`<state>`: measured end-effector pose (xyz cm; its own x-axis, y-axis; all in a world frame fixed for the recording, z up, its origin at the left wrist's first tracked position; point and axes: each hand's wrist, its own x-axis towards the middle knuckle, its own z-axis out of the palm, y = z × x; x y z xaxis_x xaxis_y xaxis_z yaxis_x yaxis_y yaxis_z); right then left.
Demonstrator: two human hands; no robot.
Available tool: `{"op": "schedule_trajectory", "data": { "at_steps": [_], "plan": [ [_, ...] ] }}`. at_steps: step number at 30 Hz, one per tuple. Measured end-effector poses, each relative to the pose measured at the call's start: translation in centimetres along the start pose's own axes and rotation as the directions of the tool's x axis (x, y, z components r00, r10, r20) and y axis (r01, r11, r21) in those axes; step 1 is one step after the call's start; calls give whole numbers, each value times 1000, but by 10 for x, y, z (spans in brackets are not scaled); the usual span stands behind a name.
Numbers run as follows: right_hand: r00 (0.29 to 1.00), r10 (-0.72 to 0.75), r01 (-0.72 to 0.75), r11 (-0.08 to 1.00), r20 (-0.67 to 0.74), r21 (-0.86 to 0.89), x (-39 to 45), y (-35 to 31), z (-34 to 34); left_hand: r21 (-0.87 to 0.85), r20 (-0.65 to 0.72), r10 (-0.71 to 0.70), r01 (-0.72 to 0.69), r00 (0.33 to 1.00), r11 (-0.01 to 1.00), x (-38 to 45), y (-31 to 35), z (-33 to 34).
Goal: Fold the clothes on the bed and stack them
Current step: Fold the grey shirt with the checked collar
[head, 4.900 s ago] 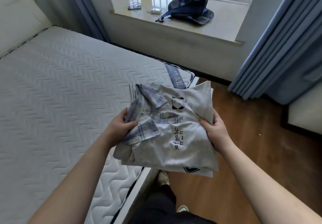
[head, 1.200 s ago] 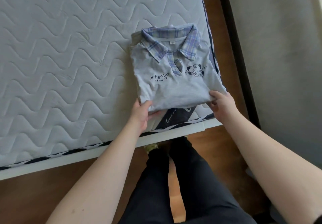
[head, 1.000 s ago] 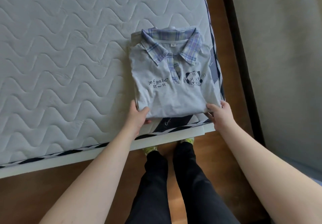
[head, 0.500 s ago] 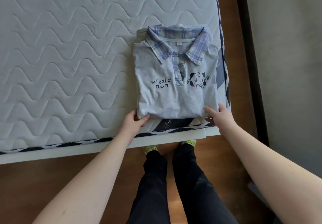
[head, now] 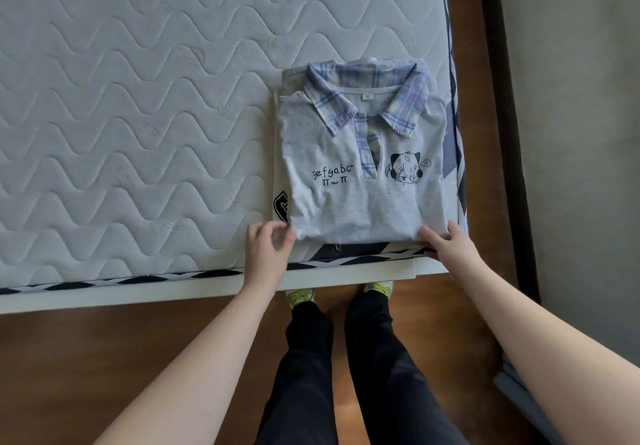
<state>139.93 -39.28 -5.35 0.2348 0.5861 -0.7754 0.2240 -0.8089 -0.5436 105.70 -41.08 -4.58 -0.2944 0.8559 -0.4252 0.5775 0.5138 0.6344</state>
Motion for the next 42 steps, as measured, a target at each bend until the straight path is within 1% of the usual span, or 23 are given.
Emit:
{"op": "schedule_trajectory", "data": {
  "at_steps": [2,4,5,6,8,10,12,15,16,19,22,24,25,27,29,30,32,33,35,37,39,41,42],
  "plan": [
    [999,36,-37,996,18,77,1,1,4,86,102,-34,26,994,996,12,12,7],
    [999,54,-54,993,2,100,3,0,5,170,202,-134,100,970,980,25,21,15],
    [999,52,-51,995,-14,89,3,-2,5,145,250,-190,157,949,977,30,23,18],
    [998,46,-44,996,-31,73,3,-3,5,75,294,-231,219,927,973,33,25,20],
    [998,36,-34,999,-61,41,2,-6,4,-87,349,-248,295,904,952,37,26,19],
    [997,16,-19,999,-78,-31,1,-7,2,-229,332,-210,294,920,928,35,26,14],
    [996,15,-25,994,-88,-108,1,-8,2,-275,251,-201,268,947,923,29,21,9],
    [983,70,-98,981,-170,-166,-3,-14,3,-148,164,-235,259,958,954,16,7,7],
    [980,61,-96,979,-190,-178,-4,-18,3,-104,146,-252,268,957,958,15,4,7],
    [982,-73,45,986,-176,-161,4,-34,3,-59,110,-273,281,956,958,27,12,7],
    [969,-179,148,972,-169,-183,22,-67,5,-180,69,-243,252,968,951,59,35,8],
    [967,-206,181,970,-151,-164,41,-93,6,-325,107,-236,258,966,910,85,52,13],
    [967,-208,189,972,-144,-136,51,-106,7,-404,138,-244,279,960,871,100,62,15],
    [970,-193,180,979,-147,-95,73,-133,6,-565,190,-268,329,944,756,131,79,16],
    [972,-172,164,984,-157,-63,96,-157,3,-654,238,-266,357,934,667,160,93,14],
    [977,-152,145,988,-150,-57,107,-167,1,-647,267,-253,368,930,668,171,99,11],
    [988,-107,99,992,-108,-80,123,-184,0,-584,325,-218,376,920,719,189,109,7],
    [990,-105,96,991,-97,-94,129,-189,-1,-560,338,-195,363,921,745,196,113,5],
    [979,-176,168,982,-103,-82,134,-193,-1,-555,316,-126,291,940,780,208,119,1],
    [950,-284,278,958,-129,-65,133,-190,-2,-547,234,-54,177,971,818,215,125,-1],
    [915,-362,355,932,-180,-71,129,-184,-5,-508,146,8,68,989,858,217,127,0],
    [898,-375,373,926,-228,-55,132,-177,-8,-464,103,69,-13,992,886,218,125,4],
    [906,-359,359,932,-225,-39,135,-175,-10,-434,85,71,-27,994,901,220,123,7]
  ]
}}
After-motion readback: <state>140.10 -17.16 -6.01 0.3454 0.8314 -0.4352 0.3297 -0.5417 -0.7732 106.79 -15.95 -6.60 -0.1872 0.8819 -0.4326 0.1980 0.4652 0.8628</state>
